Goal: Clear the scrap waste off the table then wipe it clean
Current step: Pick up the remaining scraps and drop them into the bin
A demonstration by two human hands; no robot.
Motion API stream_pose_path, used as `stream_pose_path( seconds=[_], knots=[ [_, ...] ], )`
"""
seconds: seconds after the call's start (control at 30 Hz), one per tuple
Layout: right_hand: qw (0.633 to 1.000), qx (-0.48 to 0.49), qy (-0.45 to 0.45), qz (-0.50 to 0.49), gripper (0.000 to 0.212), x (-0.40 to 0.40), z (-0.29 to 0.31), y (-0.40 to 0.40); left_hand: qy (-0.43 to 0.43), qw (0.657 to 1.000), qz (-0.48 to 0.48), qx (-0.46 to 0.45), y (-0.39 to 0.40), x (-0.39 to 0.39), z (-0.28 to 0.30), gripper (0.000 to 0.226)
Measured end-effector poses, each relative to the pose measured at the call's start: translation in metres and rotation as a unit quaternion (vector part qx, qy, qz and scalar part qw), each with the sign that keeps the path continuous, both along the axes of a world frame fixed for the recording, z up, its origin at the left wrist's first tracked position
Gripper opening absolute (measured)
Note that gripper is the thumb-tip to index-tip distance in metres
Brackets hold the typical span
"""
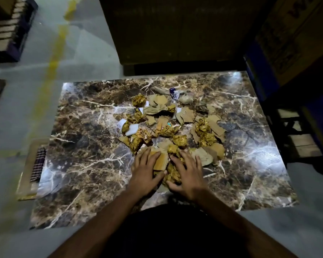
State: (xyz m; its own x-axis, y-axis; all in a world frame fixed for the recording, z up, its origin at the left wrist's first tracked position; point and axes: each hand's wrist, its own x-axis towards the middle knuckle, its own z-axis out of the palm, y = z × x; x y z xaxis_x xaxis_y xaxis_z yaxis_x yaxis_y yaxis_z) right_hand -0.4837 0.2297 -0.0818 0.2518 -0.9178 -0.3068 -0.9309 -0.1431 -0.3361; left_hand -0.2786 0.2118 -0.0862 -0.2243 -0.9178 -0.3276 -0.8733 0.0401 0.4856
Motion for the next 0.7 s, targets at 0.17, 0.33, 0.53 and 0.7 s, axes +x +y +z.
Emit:
stream_pose_path(
  seconds=[0.17, 0.33, 0.53, 0.7],
  knots=[
    [0.983, -0.013, -0.168, -0.073, 0.099, 0.021, -0.004, -0.003, 0.158, 0.984, 0.076, -0.023, -0.001, -0.01, -0.012, 0.065],
    [0.956, -0.013, -0.267, -0.119, 0.111, 0.039, -0.002, -0.016, 0.263, 0.955, 0.133, -0.013, -0.01, -0.022, -0.016, 0.056],
    [0.897, 0.003, -0.385, -0.215, 0.078, 0.053, 0.004, -0.036, 0.469, 0.805, 0.361, 0.048, -0.016, -0.043, 0.006, 0.029],
    [0.826, 0.01, -0.466, -0.316, 0.057, 0.071, 0.01, -0.048, 0.463, 0.729, 0.502, 0.043, -0.023, -0.048, 0.009, 0.015]
  ],
)
